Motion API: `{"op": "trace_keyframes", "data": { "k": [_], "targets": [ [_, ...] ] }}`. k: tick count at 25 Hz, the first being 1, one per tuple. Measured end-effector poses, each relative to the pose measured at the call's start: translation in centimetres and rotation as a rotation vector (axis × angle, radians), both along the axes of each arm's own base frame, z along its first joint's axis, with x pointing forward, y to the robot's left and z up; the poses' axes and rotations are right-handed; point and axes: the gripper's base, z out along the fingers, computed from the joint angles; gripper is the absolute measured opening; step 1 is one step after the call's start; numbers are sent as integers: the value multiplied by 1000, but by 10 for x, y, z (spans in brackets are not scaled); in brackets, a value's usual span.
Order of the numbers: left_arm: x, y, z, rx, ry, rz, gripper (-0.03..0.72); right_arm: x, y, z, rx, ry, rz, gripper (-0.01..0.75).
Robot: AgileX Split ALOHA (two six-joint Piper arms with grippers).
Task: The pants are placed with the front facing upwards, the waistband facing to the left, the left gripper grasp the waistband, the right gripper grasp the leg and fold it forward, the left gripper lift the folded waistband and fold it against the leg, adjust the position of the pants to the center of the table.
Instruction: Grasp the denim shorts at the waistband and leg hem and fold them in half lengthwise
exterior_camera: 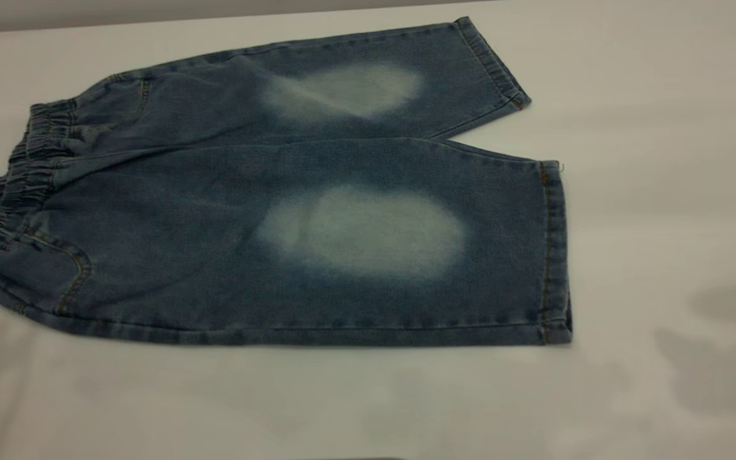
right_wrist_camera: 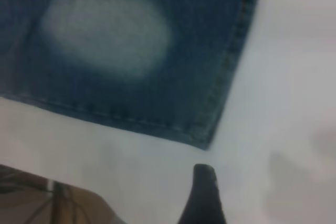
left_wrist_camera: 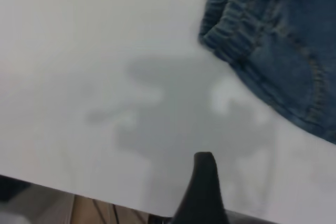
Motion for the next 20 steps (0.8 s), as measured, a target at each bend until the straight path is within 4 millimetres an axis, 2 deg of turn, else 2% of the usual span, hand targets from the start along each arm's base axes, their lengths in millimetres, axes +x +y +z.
{"op": "trace_keyframes", "data": {
  "k": [6, 9, 15, 20],
  "targets": [
    [36, 27, -57, -37, 150, 98, 570, 17, 6, -14, 71, -4, 3, 496],
    [55, 32, -78, -64, 208, 76, 570, 22, 8, -16, 89, -22, 5, 496],
    [91, 33, -111, -124, 268, 39, 570, 26, 8, -15, 108, -52, -19, 496],
    [109, 36, -128, -128, 263, 32, 570, 26, 7, -15, 105, -59, -26, 496]
  ]
}}
